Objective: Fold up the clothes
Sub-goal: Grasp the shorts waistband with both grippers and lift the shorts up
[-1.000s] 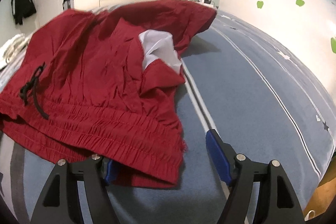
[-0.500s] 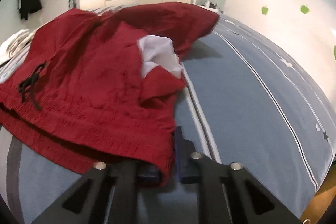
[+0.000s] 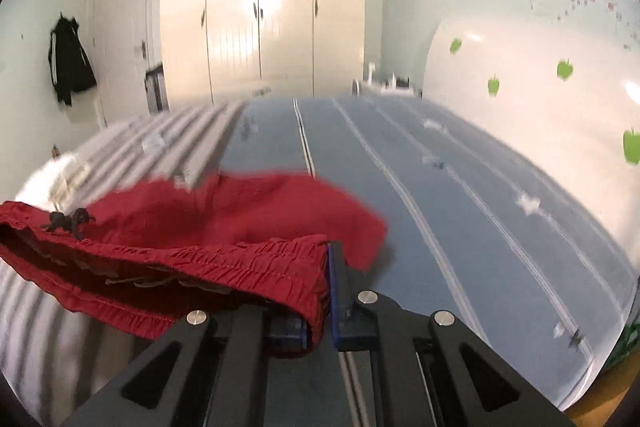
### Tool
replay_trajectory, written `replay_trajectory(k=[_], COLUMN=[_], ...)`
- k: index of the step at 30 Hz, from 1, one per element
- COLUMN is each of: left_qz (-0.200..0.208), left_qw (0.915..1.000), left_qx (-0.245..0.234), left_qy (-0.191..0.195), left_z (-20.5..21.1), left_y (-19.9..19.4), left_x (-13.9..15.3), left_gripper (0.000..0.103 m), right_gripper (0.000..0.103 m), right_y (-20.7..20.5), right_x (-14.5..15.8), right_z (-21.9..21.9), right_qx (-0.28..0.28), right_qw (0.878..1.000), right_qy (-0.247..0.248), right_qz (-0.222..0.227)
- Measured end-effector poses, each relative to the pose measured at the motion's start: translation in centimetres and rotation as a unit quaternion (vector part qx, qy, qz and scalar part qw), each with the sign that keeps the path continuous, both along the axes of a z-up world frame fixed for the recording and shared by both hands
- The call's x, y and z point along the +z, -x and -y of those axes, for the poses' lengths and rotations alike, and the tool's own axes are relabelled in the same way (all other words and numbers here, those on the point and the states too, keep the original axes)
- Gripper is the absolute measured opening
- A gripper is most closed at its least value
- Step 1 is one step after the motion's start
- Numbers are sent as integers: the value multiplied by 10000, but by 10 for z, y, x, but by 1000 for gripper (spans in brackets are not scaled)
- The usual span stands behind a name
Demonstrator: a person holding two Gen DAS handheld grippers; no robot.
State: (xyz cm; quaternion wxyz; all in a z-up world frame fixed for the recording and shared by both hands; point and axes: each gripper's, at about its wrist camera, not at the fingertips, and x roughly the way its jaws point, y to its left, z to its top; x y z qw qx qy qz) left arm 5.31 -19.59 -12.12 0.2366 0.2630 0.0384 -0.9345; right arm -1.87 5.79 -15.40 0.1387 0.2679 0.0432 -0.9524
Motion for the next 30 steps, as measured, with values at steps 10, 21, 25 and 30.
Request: replay_trajectory(k=[10, 21, 25, 30], left_qz=[-604, -953, -587, 14], left_qw=[9972, 9923, 9962, 9991], left_qx=[-6, -96, -52, 92], left_qy=[443, 784, 638, 408], left_z=[-40, -63, -39, 27], left_y=[-68, -110, -53, 89], left_x=[194, 312, 290, 219], left_gripper=[4, 5, 5, 5], right_gripper=[6, 6, 6, 6], right_y=[-33, -70, 3, 149], right_x=[211, 340, 316, 240], right_z=[-25, -39, -22, 27], right_qx=[108, 166, 167, 36], right_qw=[9960, 9902, 9960, 9997], right_qy=[406, 374, 344, -76], right_qz=[-789, -1334, -813, -218])
